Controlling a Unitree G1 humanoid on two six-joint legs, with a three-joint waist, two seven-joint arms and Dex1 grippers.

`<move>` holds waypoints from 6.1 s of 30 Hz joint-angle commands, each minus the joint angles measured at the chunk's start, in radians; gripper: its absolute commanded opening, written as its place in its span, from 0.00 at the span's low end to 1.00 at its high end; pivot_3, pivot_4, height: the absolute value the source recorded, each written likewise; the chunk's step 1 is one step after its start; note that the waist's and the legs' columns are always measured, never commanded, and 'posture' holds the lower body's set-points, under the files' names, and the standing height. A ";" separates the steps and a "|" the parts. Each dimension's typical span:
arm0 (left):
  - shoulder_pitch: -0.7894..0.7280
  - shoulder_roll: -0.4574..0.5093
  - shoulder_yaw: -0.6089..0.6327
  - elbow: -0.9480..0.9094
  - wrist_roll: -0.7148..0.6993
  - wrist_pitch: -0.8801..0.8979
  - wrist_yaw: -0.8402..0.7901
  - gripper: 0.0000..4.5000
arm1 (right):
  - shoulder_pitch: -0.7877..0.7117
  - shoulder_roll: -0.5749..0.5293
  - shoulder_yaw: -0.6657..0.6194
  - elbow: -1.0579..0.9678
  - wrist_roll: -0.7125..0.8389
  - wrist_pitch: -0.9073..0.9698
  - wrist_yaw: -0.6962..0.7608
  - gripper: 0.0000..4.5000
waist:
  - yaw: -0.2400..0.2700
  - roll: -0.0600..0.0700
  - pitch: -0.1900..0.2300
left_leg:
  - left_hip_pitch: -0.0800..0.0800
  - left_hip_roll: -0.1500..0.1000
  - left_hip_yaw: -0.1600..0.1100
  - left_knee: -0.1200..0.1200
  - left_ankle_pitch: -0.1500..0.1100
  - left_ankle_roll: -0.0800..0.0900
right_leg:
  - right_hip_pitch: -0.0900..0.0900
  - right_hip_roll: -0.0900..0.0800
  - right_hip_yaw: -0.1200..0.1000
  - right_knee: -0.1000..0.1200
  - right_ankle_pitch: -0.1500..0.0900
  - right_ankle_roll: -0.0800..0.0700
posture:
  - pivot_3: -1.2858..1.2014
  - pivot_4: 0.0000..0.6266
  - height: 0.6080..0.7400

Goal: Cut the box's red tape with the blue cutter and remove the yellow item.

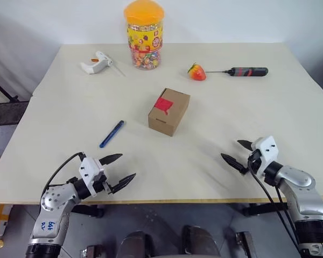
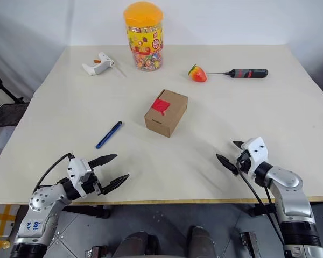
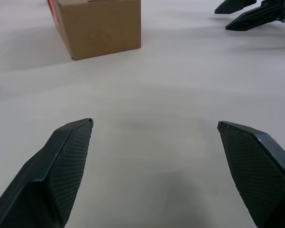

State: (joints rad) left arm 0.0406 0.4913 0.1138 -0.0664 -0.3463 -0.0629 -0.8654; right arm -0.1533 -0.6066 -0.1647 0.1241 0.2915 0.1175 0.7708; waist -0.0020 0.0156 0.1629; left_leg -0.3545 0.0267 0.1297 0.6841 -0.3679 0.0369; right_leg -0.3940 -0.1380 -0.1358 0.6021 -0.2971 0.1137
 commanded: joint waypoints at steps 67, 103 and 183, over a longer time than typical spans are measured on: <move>-0.833 -0.322 -0.150 0.878 0.183 -0.205 -0.103 0.01 | -0.419 0.256 0.360 -0.528 0.005 0.811 -0.035 0.00 | -0.025 -0.005 0.003 | -0.020 -0.001 -0.006 0.015 0.001 0.000 | -0.016 0.004 -0.003 0.014 0.001 0.003 | 0.52 0.24 1.00; -0.175 0.042 -0.172 -0.295 -0.182 0.692 -0.049 0.01 | -0.999 0.168 0.370 0.723 -0.263 -0.046 0.123 0.00 | -0.029 -0.012 0.011 | -0.017 0.000 -0.003 0.015 0.001 0.000 | -0.016 0.003 0.003 0.015 0.001 0.002 | 0.52 0.24 1.00; -0.222 0.276 0.317 -0.121 -0.207 0.668 -0.040 0.95 | -0.386 -0.268 0.032 -0.147 0.024 0.464 0.222 0.95 | 0.002 -0.016 0.015 | -0.021 0.002 -0.004 0.025 0.001 -0.001 | -0.015 0.003 0.002 0.017 0.001 0.002 | 0.52 0.24 1.00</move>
State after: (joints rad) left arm -0.2107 0.7488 0.3809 -0.1316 -0.5220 0.5988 -0.8971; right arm -0.5174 -0.8717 -0.1171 -0.0250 0.3098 0.6265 0.9894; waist 0.0001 -0.0008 0.1776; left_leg -0.3752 0.0286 0.1260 0.7089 -0.3670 0.0362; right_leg -0.4096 -0.1347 -0.1332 0.6189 -0.2960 0.1160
